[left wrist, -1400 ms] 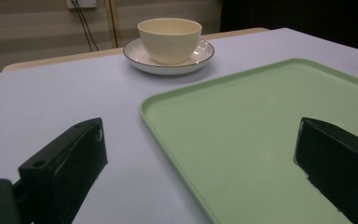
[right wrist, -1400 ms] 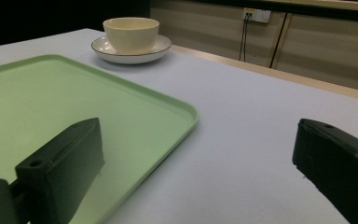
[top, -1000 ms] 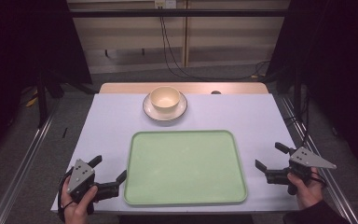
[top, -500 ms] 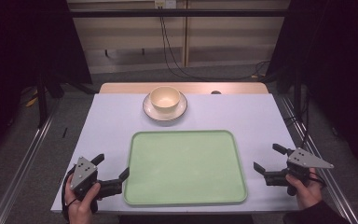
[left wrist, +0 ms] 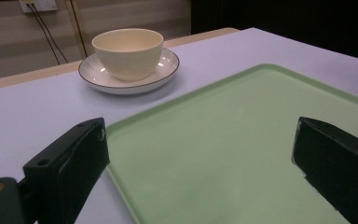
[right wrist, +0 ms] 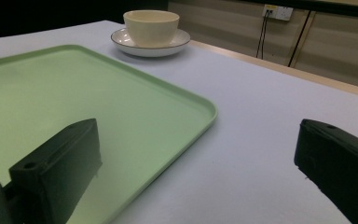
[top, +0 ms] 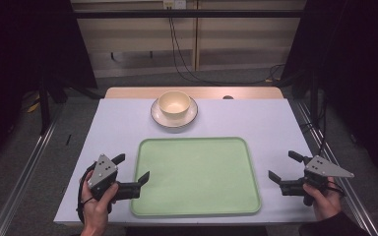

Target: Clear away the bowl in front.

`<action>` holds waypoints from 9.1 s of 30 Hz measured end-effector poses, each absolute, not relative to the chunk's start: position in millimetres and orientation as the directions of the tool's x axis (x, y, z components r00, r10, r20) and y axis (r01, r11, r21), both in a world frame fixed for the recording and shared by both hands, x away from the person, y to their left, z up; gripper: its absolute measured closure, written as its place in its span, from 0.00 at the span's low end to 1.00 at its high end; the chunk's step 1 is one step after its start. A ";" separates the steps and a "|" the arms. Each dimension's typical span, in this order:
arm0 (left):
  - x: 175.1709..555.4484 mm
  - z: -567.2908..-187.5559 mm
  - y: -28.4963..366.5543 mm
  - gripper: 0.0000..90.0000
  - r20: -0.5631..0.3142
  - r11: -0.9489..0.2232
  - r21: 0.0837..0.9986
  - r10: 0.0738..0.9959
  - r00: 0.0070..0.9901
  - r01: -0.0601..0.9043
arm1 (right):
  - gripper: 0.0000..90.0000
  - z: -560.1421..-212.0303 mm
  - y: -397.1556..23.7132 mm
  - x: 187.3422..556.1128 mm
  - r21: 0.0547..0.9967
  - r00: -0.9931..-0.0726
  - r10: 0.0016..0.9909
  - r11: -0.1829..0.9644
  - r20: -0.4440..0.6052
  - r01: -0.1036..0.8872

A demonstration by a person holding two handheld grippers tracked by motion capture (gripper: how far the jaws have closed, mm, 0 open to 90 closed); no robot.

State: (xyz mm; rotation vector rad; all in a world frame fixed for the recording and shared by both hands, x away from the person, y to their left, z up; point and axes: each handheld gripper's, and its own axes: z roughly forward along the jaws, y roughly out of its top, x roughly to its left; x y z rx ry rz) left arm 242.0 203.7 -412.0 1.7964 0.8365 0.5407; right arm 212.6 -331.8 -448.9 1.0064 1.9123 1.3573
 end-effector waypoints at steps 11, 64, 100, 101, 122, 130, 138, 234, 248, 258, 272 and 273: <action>263.5 -404.4 196.5 0.05 -0.037 -0.217 0.932 0.741 0.670 0.291 | 0.00 -448.3 -332.7 212.0 0.951 -0.551 0.834 0.191 -0.027 0.243; 412.8 -402.8 155.1 0.07 -0.036 -0.280 0.900 0.716 0.697 0.335 | 0.00 -449.1 -335.5 211.5 0.951 -0.562 0.827 0.183 -0.012 0.249; 516.8 -424.7 128.9 0.10 -0.115 -0.255 0.828 0.794 0.597 0.499 | 0.00 -450.7 -334.2 212.5 0.950 -0.576 0.817 0.194 -0.018 0.246; 516.8 -424.7 128.9 0.10 -0.115 -0.255 0.828 0.794 0.597 0.499 | 0.00 -450.8 -334.4 212.4 0.949 -0.577 0.816 0.194 -0.017 0.247; 548.0 -442.7 107.2 0.24 -0.108 -0.312 0.663 0.859 0.500 0.681 | 0.00 -451.1 -334.2 212.5 0.950 -0.579 0.815 0.194 -0.016 0.246; 550.6 -452.1 106.2 0.40 -0.135 -0.333 0.598 0.855 0.501 0.729 | 0.00 -451.2 -334.2 212.5 0.949 -0.579 0.815 0.194 -0.016 0.247; 551.5 -449.9 105.3 0.58 -0.164 -0.319 0.561 0.861 0.481 0.764 | 0.00 -451.4 -334.0 212.6 0.948 -0.576 0.817 0.194 -0.013 0.253; 512.5 -410.2 142.9 0.92 -0.376 -0.105 0.626 0.828 0.416 0.773 | 0.00 -450.5 -335.0 211.4 0.951 -0.574 0.819 0.185 -0.010 0.247; 492.1 -399.7 132.6 0.92 -0.359 -0.164 0.649 0.794 0.490 0.743 | 0.00 -449.8 -336.3 211.3 0.953 -0.575 0.818 0.185 -0.013 0.240; 479.5 -392.9 122.6 0.92 -0.371 -0.188 0.660 0.760 0.533 0.728 | 0.00 -449.1 -336.6 210.9 0.954 -0.574 0.819 0.186 -0.019 0.234; 464.9 -401.1 106.2 0.92 -0.372 -0.243 0.659 0.716 0.590 0.711 | 0.00 -448.6 -337.0 210.7 0.955 -0.573 0.820 0.186 -0.021 0.231; 462.8 -400.7 103.9 0.92 -0.372 -0.258 0.658 0.706 0.603 0.708 | 0.00 -448.6 -336.9 210.6 0.955 -0.573 0.819 0.184 -0.019 0.232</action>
